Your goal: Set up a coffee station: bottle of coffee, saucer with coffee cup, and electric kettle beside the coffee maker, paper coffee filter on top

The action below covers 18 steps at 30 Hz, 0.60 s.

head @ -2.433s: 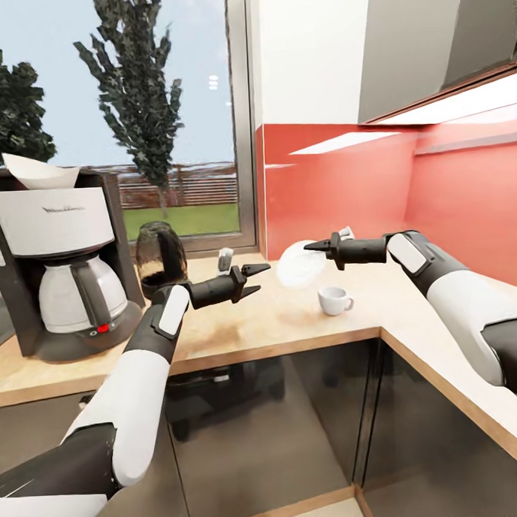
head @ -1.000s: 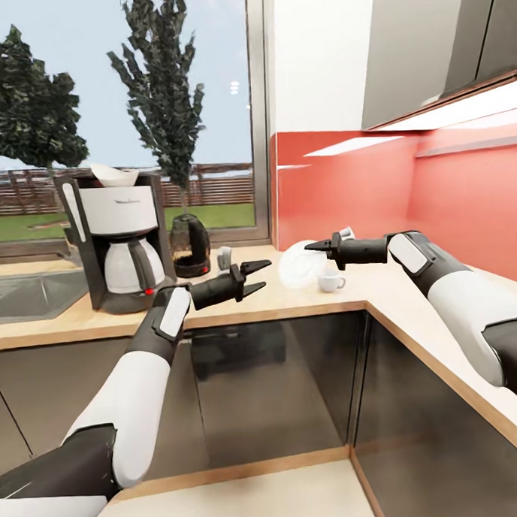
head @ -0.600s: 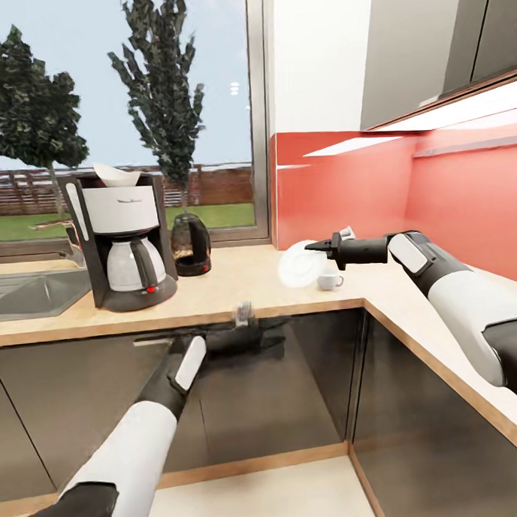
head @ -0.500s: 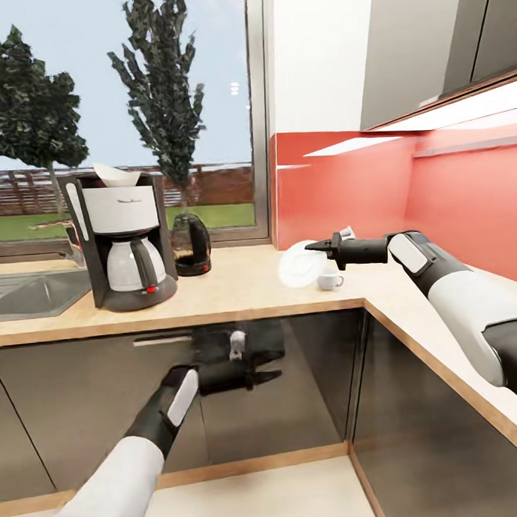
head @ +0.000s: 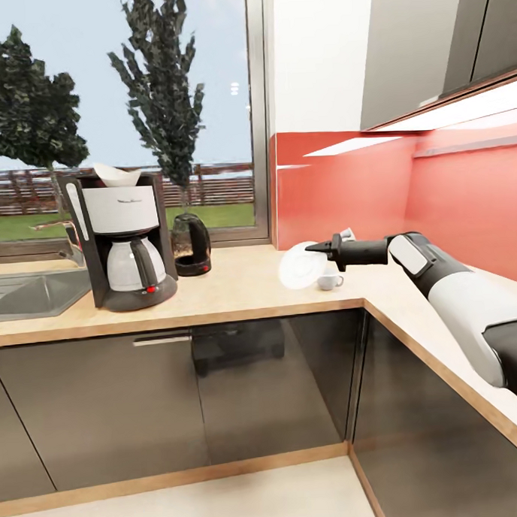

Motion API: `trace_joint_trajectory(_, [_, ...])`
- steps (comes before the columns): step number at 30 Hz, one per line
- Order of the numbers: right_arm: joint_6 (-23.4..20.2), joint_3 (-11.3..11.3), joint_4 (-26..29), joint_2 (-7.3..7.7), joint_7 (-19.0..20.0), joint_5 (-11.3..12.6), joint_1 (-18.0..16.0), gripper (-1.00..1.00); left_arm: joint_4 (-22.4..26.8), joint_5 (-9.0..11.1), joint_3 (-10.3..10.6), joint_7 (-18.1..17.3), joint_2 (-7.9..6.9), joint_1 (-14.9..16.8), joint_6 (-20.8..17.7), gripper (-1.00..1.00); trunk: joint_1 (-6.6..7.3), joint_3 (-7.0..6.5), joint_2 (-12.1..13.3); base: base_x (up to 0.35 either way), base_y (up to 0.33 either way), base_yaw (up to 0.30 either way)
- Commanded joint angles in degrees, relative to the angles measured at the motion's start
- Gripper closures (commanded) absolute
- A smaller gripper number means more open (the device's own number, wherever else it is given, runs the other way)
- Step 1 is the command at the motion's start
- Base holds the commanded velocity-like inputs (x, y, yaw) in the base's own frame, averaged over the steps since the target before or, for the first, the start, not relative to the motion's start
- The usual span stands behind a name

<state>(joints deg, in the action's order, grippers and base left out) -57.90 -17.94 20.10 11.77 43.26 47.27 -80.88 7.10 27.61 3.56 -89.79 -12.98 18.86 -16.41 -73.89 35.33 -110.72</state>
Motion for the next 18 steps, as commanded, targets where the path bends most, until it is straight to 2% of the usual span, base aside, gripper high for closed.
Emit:
trace_joint_trajectory(1, [-0.02, -0.19, 0.01, 0.01, 0.53, -0.10, 0.06, 1.00, -2.83, 0.42, 0.26, -0.21, -2.16, -2.47, 4.52, -1.00, 0.01, 0.06, -0.03, 0.000, 0.000, 0.000])
trace_joint_trajectory(2, [-0.02, -0.18, 0.02, -0.02, 0.56, -0.07, 0.11, 1.00, -3.89, 0.91, 0.23, -0.21, -3.39, -4.73, 6.43, -1.00, 0.01, 0.06, -0.03, 0.000, 0.000, 0.000])
trace_joint_trajectory(6, [-0.02, -0.22, -0.10, -0.32, 0.63, 0.45, 0.31, 1.00, -5.46, 3.42, -0.88, -0.21, -6.14, -9.21, 9.39, -1.00, 0.01, 0.06, -0.03, 0.000, 0.000, 0.000])
trace_joint_trajectory(14, [-0.02, -0.24, -0.14, -0.77, 0.57, 1.04, 0.36, 1.00, -5.76, 4.00, -1.50, -0.21, -6.70, -10.10, 9.92, -1.00, 0.01, 0.06, -0.03, 0.060, 0.056, 0.004])
trace_joint_trajectory(18, [-0.02, -0.25, -0.15, -0.86, 0.52, 1.06, 0.37, 1.00, -5.72, 4.03, -1.53, -0.21, -6.71, -10.15, 9.91, -1.00, 0.01, 0.06, -0.03, 0.036, 0.033, 0.167])
